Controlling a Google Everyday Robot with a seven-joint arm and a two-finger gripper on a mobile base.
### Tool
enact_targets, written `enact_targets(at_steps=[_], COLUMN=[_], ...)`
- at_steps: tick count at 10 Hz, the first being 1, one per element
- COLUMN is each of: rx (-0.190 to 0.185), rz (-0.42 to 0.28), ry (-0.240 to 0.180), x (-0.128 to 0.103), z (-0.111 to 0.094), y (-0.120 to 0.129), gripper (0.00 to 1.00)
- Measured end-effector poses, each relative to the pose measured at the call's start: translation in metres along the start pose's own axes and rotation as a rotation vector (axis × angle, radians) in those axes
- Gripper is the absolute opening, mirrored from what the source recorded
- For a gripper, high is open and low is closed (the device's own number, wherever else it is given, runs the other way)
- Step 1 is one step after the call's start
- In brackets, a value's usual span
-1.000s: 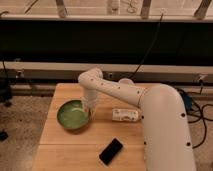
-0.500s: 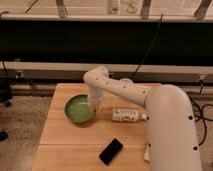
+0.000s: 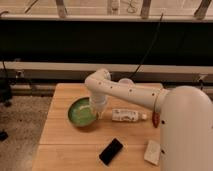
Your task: Drag the ceramic bowl in a circle
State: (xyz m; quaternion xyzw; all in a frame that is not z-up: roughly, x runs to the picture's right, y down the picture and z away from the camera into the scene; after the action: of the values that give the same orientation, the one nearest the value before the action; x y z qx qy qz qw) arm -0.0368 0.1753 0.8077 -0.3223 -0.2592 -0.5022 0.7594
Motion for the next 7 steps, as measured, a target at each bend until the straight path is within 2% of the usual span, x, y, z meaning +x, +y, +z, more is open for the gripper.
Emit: enact_targets(at_steps=[1,5,7], rx=[0.003,0.038,0.062], rz=[-0.019,-0.063,-0.138], ry=[-0.023,-0.096,-0.130], x=[-0.019,-0.069,-0.084], z=[0.003,0.012,0.019], y=[0.005,0.021,0.008], gripper=[0.01,0.01,0.01])
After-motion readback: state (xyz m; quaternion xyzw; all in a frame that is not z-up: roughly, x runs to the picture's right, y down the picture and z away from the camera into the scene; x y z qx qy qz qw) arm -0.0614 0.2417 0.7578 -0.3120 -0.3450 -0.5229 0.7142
